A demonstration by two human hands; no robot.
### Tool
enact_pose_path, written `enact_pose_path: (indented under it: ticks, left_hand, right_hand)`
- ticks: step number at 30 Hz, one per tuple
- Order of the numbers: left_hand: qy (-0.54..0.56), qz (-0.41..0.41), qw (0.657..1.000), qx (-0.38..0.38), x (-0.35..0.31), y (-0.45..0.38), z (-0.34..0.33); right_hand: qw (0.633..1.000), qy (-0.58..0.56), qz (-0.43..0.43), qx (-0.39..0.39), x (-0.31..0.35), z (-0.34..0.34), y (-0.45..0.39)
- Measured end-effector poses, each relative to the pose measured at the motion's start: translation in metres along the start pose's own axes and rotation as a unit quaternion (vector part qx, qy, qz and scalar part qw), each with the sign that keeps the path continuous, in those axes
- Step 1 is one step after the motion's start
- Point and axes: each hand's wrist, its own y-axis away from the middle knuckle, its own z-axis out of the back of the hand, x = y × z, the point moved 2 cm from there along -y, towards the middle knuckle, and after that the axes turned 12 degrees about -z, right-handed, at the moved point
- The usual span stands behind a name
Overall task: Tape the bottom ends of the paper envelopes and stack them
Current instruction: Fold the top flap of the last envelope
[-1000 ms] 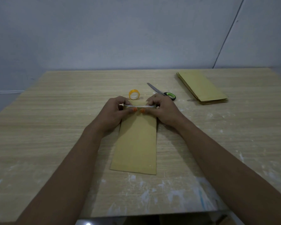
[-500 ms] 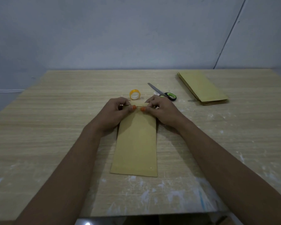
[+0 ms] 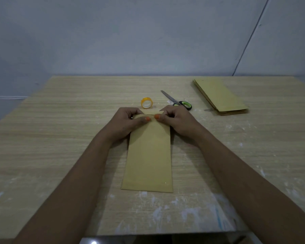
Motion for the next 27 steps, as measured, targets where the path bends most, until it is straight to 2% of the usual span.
enact_pose_path:
  ticks: [3, 5, 8, 13, 21, 24, 27]
  left_hand:
    - [0.004, 0.007, 1.0, 0.0, 0.0, 0.0, 0.0]
    - [-0.001, 0.005, 1.0, -0.006, 0.001, -0.001, -0.001]
    - [0.0, -0.01, 0.999, -0.038, 0.002, -0.003, -0.002]
    - [0.045, -0.003, 0.994, -0.099, 0.008, -0.008, -0.002]
    - [-0.017, -0.058, 0.996, -0.07, 0.005, -0.008, -0.002]
    - [-0.042, -0.053, 0.996, -0.06, 0.006, -0.008, -0.004]
    - [-0.024, -0.031, 0.996, -0.085, 0.003, -0.007, -0.006]
  right_hand:
    - [1.0, -0.004, 0.0, -0.006, 0.002, 0.002, 0.002]
    - [0.999, -0.047, -0.012, -0.006, 0.003, 0.002, 0.004]
    - [0.993, -0.111, -0.021, -0.02, 0.001, 0.002, 0.002]
    - [0.986, -0.147, -0.033, -0.066, 0.0, 0.002, -0.005]
    - [0.99, -0.132, -0.032, -0.043, 0.005, 0.006, -0.006]
    - [0.993, -0.102, -0.036, -0.051, 0.003, 0.005, -0.007]
    - [0.992, -0.08, -0.062, -0.076, 0.004, 0.006, -0.006]
